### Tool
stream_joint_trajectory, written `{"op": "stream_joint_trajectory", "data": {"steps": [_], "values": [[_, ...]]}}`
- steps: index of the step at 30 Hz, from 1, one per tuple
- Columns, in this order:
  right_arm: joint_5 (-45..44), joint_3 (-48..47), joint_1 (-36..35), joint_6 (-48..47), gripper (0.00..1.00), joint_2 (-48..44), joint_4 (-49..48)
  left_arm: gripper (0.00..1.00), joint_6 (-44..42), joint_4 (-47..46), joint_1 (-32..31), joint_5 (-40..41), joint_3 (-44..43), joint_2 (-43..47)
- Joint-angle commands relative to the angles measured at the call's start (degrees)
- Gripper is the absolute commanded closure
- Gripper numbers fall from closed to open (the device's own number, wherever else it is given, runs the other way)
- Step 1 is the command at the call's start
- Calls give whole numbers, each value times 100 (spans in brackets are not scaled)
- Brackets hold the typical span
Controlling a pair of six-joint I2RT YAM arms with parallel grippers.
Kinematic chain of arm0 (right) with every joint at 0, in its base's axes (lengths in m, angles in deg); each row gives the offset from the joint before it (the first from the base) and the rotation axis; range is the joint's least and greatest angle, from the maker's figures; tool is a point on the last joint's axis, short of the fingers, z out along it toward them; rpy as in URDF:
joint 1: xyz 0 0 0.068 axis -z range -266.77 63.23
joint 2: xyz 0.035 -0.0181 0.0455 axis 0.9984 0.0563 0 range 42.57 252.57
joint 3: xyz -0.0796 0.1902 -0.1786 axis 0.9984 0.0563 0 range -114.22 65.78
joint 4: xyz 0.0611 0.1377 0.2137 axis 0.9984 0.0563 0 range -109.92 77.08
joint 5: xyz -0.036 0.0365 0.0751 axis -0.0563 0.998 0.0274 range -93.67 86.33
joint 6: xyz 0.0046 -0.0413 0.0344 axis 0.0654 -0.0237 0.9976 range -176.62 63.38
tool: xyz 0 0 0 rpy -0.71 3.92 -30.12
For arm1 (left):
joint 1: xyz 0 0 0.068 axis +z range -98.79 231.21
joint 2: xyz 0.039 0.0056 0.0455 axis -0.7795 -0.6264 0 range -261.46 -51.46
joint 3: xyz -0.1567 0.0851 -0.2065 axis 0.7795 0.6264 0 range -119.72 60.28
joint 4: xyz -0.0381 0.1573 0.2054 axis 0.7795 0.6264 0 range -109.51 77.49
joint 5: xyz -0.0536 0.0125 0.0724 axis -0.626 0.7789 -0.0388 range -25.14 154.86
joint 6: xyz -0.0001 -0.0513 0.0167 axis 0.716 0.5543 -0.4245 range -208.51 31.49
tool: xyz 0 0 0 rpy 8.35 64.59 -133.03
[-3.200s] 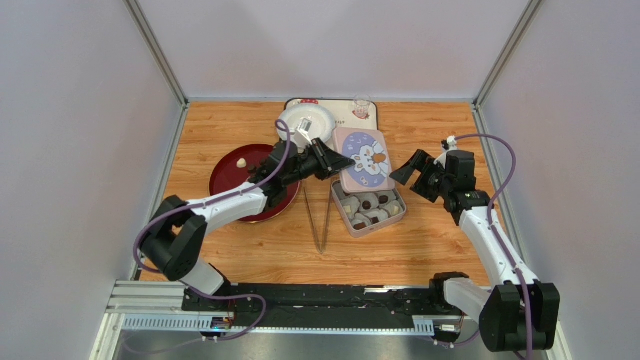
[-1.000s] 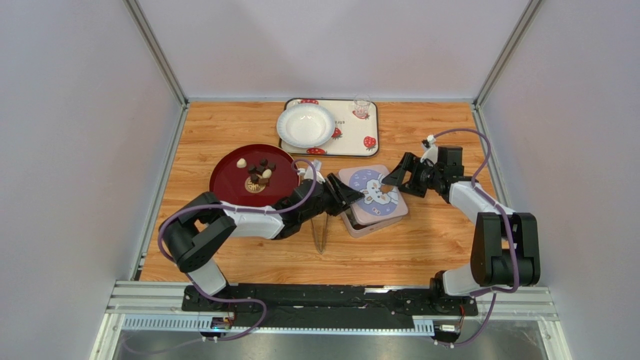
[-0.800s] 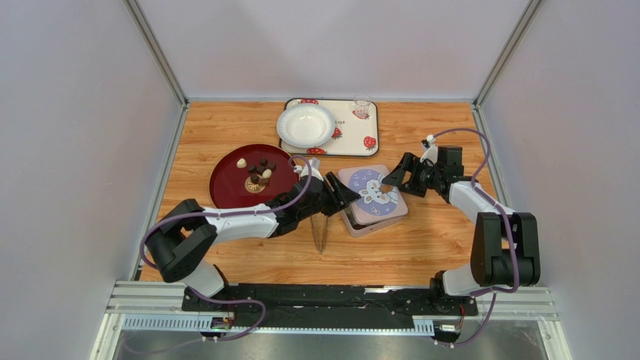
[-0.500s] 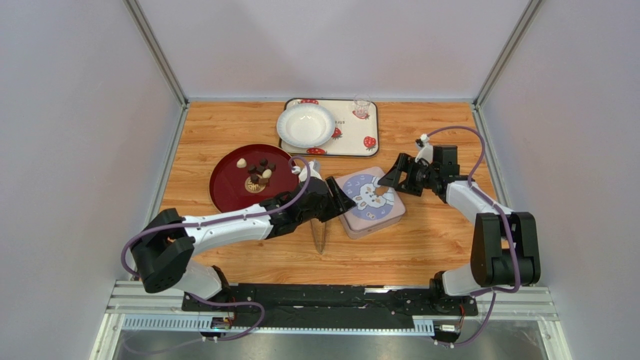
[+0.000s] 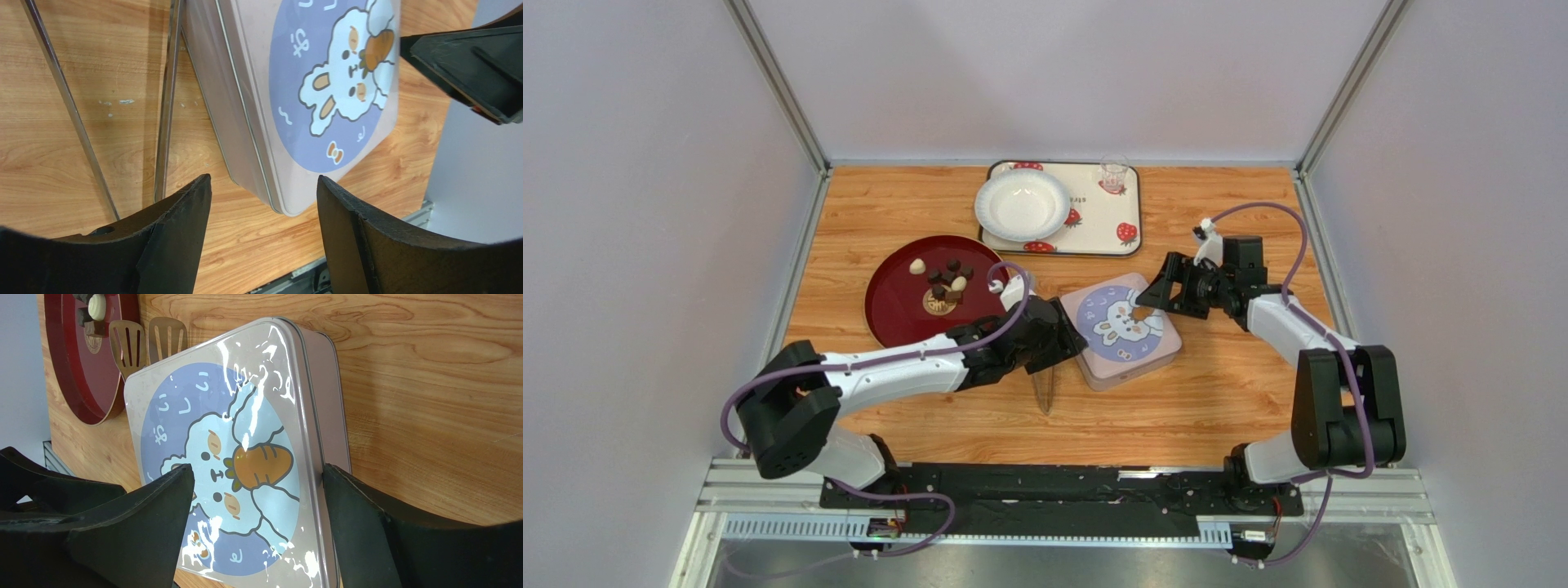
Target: Pack the chocolate
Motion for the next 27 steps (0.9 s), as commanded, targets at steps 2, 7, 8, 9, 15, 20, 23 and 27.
{"op": "stream_joint_trajectory", "data": {"steps": [2, 7, 8, 9, 15, 20, 23, 27], "values": [[-217, -161, -69, -146, 20, -179, 53, 29, -102, -302, 87, -230, -202, -421], [-270, -144, -78, -146, 20, -240, 70, 37, -119, -636, 114, -669, -167, -712], [-279, -144, -87, -146, 20, -258, 70, 38, -128, -706, 114, -749, -167, -808], [-288, -135, -87, -146, 20, -249, 70, 39, -137, -707, 114, -863, -167, -852], [-411, -187, -227, -233, 20, -293, 211, 43, -251, -1128, 114, -1118, -193, -976], [-525, -249, -420, -286, 20, -363, 404, 42, -251, -1331, 114, -1233, -176, -1011], [-595, -258, -508, -295, 20, -434, 466, 42, -216, -1489, 105, -1303, -123, -1037], [-762, -302, -605, -339, 20, -478, 589, 42, -172, -1796, 105, -1339, 35, -1037]]}}
